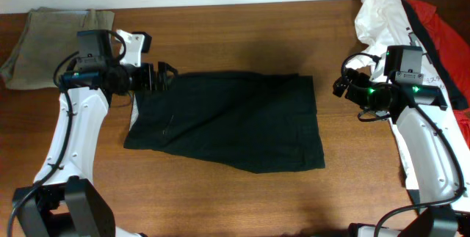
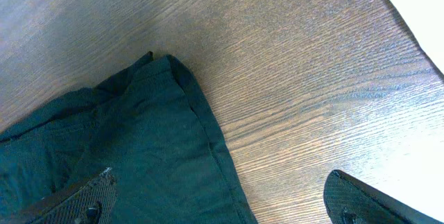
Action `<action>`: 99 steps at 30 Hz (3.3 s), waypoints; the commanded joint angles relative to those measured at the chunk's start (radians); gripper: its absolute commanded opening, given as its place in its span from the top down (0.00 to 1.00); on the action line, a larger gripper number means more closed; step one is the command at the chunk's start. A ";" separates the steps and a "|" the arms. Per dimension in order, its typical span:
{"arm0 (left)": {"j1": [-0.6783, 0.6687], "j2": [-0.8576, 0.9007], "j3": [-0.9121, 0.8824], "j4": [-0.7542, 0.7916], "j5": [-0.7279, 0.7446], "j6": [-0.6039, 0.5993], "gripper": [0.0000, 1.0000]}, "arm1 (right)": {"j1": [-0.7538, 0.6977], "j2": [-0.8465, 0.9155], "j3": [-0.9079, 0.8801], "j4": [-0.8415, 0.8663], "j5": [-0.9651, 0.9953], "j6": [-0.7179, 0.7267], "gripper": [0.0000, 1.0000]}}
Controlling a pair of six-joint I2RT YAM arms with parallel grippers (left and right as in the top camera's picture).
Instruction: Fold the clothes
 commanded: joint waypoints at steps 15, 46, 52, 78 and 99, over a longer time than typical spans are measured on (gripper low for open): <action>0.013 0.383 0.028 0.206 -0.210 0.016 0.19 | -0.007 -0.005 0.011 0.003 0.020 -0.008 0.01; 0.013 0.084 0.050 -0.032 -0.650 -0.110 0.99 | -0.007 -0.005 0.011 0.003 0.020 -0.008 0.01; 0.014 0.087 0.044 -0.098 -0.815 -0.211 0.99 | -0.007 -0.005 0.011 0.003 0.020 -0.008 0.01; -0.019 0.211 0.094 -0.244 -0.393 -0.247 0.99 | -0.007 -0.005 0.011 0.003 0.020 -0.008 0.01; -0.035 0.303 0.066 -0.261 -0.393 -0.248 0.99 | 0.477 0.507 0.011 0.396 -0.246 0.159 0.93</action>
